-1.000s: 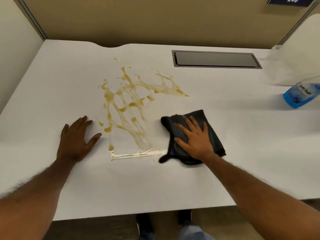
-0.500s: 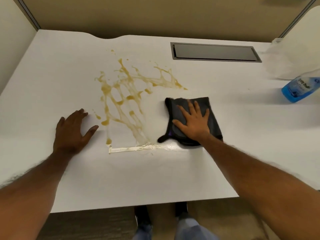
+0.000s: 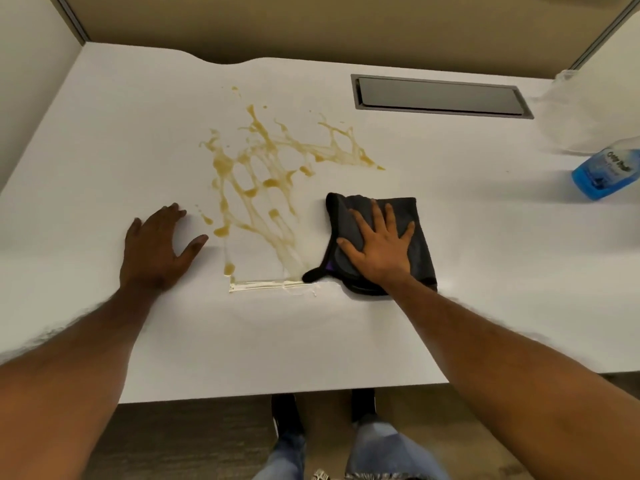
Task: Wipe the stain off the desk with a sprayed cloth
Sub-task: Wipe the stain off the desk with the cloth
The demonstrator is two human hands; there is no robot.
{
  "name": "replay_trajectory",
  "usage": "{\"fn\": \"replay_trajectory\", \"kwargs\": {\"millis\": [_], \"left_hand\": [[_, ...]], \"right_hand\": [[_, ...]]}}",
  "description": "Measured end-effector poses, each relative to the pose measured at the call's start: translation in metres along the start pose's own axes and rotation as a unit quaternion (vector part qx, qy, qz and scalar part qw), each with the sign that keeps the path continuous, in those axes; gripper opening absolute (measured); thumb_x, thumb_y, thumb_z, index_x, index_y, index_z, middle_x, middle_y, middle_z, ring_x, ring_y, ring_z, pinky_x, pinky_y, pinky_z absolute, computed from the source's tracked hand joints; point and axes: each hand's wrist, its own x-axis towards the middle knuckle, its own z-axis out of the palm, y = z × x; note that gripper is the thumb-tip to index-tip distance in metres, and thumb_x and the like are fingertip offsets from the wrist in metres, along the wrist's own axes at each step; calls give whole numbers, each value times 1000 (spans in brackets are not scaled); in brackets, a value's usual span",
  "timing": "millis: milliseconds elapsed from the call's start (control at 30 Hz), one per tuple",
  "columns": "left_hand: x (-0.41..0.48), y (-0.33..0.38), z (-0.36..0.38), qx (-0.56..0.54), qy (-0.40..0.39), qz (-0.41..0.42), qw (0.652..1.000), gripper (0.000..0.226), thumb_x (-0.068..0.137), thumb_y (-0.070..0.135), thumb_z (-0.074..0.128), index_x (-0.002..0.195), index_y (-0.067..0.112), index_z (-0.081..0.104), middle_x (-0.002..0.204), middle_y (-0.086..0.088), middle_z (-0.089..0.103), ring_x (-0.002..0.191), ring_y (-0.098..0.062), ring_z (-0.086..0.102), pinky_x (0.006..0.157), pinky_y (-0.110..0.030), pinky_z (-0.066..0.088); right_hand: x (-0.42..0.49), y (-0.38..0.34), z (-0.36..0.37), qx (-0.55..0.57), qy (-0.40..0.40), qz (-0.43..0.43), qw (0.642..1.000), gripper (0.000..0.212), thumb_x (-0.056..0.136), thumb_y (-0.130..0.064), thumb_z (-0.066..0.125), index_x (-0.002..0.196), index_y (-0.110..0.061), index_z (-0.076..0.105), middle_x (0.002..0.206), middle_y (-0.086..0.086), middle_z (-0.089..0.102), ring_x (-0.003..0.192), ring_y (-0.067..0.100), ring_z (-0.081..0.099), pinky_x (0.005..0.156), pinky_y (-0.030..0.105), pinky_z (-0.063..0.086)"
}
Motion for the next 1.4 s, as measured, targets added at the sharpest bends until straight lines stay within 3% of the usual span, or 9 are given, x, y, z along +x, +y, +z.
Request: {"fn": "replay_trajectory", "kwargs": {"millis": [200, 333, 533, 667, 800, 900, 1067, 1233, 1400], "left_hand": [[-4, 2, -5, -22, 9, 17, 1000, 68, 91, 60, 34, 138, 13, 48, 149, -10, 47, 141, -26, 40, 117, -50, 20], [-20, 1, -4, -67, 35, -7, 997, 57, 96, 49, 33, 140, 16, 47, 147, -8, 50, 138, -25, 43, 118, -43, 22], [-25, -2, -2, -45, 31, 7, 998, 57, 94, 51, 38, 139, 16, 47, 147, -9, 49, 139, -26, 42, 117, -45, 22], [-26, -2, -2, -43, 23, -2, 999, 57, 94, 48, 38, 140, 16, 48, 149, -8, 48, 141, -24, 40, 119, -44, 21], [-26, -2, -2, -55, 24, -3, 998, 56, 95, 46, 37, 141, 16, 47, 149, -7, 48, 141, -23, 40, 120, -44, 21], [-26, -3, 0, -55, 27, -7, 998, 56, 95, 46, 36, 141, 16, 47, 149, -7, 48, 142, -22, 39, 121, -43, 20], [-25, -4, 2, -61, 35, -9, 998, 54, 96, 45, 37, 141, 16, 47, 148, -6, 49, 140, -22, 41, 120, -42, 20], [-26, -3, -1, -73, 35, -11, 997, 54, 96, 43, 39, 141, 14, 47, 147, -7, 50, 140, -23, 42, 120, -41, 20], [-28, -2, -3, -82, 40, -12, 996, 53, 96, 42, 41, 141, 14, 47, 147, -7, 50, 140, -23, 42, 121, -43, 21]], "right_hand": [[-42, -4, 6, -15, 13, -119, 993, 61, 93, -67, 19, 150, -43, 21, 164, -4, 9, 151, 21, -1, 112, 70, 2], [-49, 20, 1, -16, 7, -85, 996, 63, 92, -67, 15, 150, -43, 19, 164, -4, 10, 151, 20, -1, 114, 67, 2], [-23, -45, 5, -2, -14, -15, 1000, 75, 87, -76, 19, 152, -41, 9, 164, 4, -1, 150, 29, -11, 109, 71, -10], [-48, -93, 21, -19, -9, -112, 993, 81, 82, -84, 13, 152, -42, 8, 164, 6, 0, 150, 32, -10, 108, 72, -11], [-62, -60, 19, -28, 19, -214, 976, 72, 86, -81, 21, 150, -50, 10, 165, -2, 4, 151, 25, -5, 108, 74, 3], [-52, -50, 13, -27, 14, -169, 985, 72, 84, -82, 21, 149, -51, 10, 165, -4, 5, 151, 22, -6, 109, 74, 0], [-20, -103, 15, -23, -14, -74, 997, 91, 73, -92, 6, 151, -46, 3, 164, 7, -7, 149, 33, -15, 106, 74, -13], [-33, -153, 24, -29, -14, -153, 988, 90, 75, -91, 12, 152, -44, 6, 164, 10, -5, 148, 37, -14, 104, 76, -10], [-50, -120, 26, -12, 16, -214, 977, 72, 84, -82, 22, 149, -51, 13, 165, 0, 2, 150, 28, -8, 106, 76, -4]]}}
